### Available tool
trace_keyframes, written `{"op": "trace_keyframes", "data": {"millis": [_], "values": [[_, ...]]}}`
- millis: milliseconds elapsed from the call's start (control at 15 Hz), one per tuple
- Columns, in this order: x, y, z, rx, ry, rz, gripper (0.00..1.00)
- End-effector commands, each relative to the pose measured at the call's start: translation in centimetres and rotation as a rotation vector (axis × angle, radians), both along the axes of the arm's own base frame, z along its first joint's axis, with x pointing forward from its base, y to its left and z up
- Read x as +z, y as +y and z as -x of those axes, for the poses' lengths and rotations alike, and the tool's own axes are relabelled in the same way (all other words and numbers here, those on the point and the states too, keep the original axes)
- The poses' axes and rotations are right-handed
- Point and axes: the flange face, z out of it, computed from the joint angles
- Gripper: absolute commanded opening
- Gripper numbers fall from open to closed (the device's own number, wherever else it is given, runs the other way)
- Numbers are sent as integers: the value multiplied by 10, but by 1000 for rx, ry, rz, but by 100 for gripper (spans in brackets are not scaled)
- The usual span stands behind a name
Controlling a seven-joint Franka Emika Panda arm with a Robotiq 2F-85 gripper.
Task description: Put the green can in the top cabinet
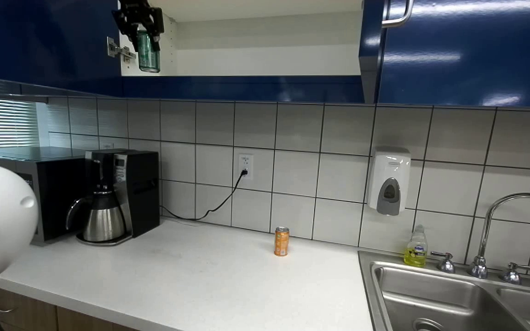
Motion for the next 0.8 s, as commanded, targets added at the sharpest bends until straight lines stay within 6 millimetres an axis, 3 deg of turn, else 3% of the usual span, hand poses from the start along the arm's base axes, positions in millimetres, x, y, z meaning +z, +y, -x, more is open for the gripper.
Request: {"op": "trace_keyframes", "data": {"millis": [0, 400, 733], "values": [[25, 3, -9, -49, -12, 8, 38], [40, 1, -28, -90, -31, 18, 38], [37, 2, -50, -120, -23, 23, 38]]}}
